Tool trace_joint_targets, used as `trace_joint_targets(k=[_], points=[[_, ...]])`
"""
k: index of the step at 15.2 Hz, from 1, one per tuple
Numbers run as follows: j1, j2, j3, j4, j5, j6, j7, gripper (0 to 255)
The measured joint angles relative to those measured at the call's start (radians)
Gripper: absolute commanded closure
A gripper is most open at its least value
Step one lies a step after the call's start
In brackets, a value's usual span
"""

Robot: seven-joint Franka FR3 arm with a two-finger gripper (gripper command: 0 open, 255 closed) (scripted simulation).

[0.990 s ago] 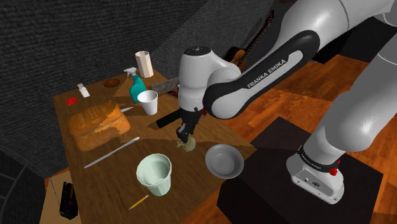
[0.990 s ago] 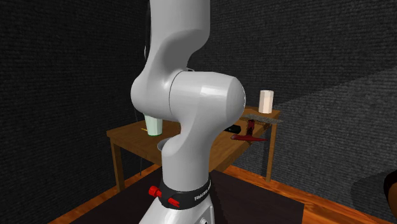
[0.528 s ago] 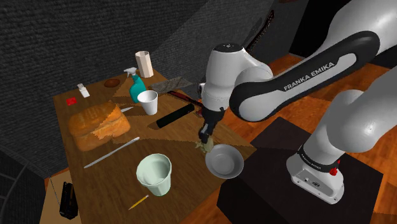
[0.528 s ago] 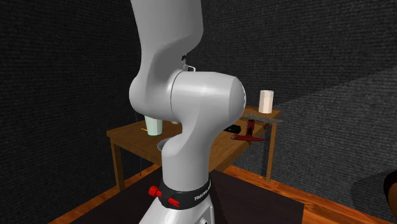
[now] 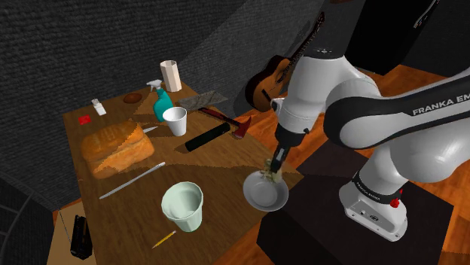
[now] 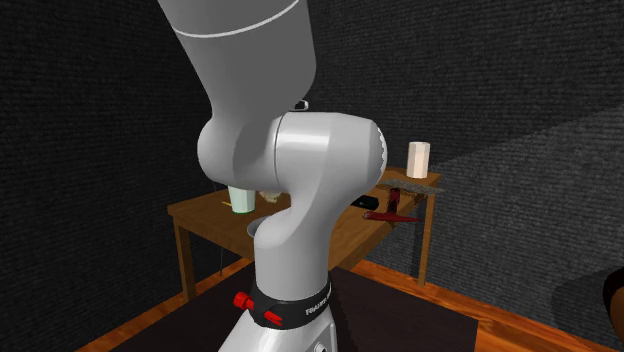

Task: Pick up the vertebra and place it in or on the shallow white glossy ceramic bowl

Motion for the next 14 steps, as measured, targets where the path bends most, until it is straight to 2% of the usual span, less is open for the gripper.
trace_joint_targets(k=[5, 14], points=[[0.015, 0.022, 0.016, -0.048, 0.027, 0.067, -0.006, 255], [0.019, 0.158, 0.058, -0.107, 0.071, 0.259, -0.027, 255]])
